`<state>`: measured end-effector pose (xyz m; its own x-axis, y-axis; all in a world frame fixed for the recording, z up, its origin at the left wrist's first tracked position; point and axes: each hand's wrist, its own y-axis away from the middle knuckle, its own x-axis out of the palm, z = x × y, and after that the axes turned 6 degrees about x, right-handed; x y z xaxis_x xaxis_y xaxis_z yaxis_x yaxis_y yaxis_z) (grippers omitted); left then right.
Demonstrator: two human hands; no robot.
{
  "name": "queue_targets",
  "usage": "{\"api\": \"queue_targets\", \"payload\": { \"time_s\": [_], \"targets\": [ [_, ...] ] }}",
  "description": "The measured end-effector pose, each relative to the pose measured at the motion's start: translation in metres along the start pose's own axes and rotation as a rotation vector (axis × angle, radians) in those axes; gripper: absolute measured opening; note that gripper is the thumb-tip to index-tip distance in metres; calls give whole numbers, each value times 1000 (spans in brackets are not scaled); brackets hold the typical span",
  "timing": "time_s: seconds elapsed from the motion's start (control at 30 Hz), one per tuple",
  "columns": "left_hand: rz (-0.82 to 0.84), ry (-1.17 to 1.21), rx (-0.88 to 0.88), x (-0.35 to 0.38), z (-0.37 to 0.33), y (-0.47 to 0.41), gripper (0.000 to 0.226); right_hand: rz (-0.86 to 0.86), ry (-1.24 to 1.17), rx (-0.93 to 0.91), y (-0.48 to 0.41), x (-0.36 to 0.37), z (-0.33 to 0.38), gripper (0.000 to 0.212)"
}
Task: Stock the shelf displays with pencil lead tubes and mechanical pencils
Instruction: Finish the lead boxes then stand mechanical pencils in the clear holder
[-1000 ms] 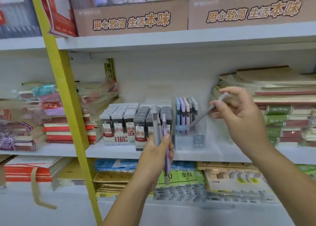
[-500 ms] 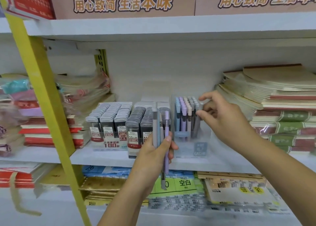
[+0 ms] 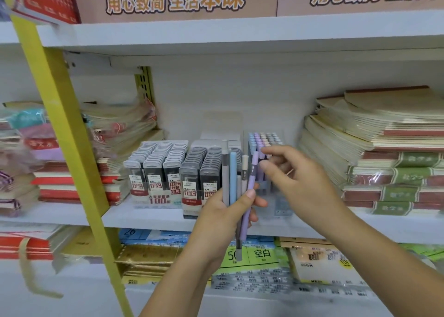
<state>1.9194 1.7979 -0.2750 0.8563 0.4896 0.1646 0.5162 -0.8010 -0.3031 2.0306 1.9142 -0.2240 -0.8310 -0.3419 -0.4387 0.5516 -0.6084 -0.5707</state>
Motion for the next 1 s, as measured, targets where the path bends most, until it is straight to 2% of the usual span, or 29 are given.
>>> {"api": "queue_targets", "payload": {
  "time_s": [0.07,0.13,0.2,0.3,0.4,0.57,0.77,0.87,1.0],
  "targets": [
    [18,-26,6,2,0,0,42,172,-233,135,5,4,8,29],
    [31,-45,4,3,0,1,39,189,-330,194,4,4,12,28],
    [16,-35,5,2,0,2,33,92,-377,190,0,-4,15,25],
    [-47,-17,19,-6,-1,3,35,-143,-458,52,-11,-28,18,22],
    [-76,-33,17,-13,-3,6,40,-150,-312,-139,-19,-43,17,30],
    [-81,-65,14,-16,-3,7,46,41,72,-185,-17,-29,12,25],
    [-79,-84,17,-21,0,7,43,105,62,-109,-16,-20,7,26],
    [-79,-75,12,-23,2,7,45,114,61,-90,-21,-19,7,33],
    [-67,-55,1,-24,1,7,45,71,177,-73,-26,-14,1,32]
  ]
}}
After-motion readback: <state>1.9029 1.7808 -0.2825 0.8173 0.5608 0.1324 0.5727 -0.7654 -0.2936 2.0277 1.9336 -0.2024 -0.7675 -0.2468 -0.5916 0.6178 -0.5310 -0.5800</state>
